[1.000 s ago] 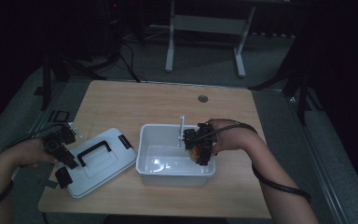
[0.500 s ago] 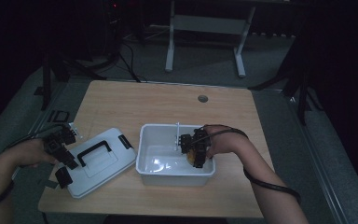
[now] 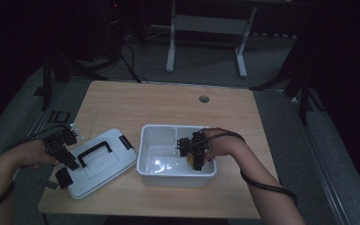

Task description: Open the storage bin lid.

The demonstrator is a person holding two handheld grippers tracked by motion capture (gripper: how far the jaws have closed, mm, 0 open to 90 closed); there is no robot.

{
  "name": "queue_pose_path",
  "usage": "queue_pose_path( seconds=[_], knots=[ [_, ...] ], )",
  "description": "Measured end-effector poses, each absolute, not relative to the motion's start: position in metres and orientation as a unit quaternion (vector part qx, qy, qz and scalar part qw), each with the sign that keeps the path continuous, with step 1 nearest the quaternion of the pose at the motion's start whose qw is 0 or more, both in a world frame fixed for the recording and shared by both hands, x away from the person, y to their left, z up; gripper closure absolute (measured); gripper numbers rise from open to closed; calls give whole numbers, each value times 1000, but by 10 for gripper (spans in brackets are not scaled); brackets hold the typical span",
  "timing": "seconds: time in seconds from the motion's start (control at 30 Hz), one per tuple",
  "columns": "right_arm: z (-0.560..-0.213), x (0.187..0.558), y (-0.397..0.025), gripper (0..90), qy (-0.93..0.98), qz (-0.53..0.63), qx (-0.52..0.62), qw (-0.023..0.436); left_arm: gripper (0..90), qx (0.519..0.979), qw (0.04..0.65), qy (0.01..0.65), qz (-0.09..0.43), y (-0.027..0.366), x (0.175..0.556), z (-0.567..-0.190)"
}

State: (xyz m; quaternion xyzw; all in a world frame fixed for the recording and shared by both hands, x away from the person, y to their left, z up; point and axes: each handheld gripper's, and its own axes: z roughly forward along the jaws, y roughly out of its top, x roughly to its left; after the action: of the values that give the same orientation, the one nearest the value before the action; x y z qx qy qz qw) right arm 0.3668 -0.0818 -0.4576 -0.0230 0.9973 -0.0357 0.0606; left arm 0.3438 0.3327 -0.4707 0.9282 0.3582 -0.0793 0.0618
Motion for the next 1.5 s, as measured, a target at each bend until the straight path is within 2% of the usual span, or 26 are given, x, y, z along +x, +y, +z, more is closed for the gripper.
queue_pose_path(
  seconds=[0.4,0.93,1.5],
  knots=[
    [-475,371,-79,209,996,-58,-22,60,537,928,60,358,-80,333,344,-472],
    [-498,377,-74,208,995,-92,1,34,536,928,61,358,-79,333,345,-471],
    [-498,378,-75,194,995,-98,13,26,524,928,62,359,-77,333,344,-471]
  ],
)
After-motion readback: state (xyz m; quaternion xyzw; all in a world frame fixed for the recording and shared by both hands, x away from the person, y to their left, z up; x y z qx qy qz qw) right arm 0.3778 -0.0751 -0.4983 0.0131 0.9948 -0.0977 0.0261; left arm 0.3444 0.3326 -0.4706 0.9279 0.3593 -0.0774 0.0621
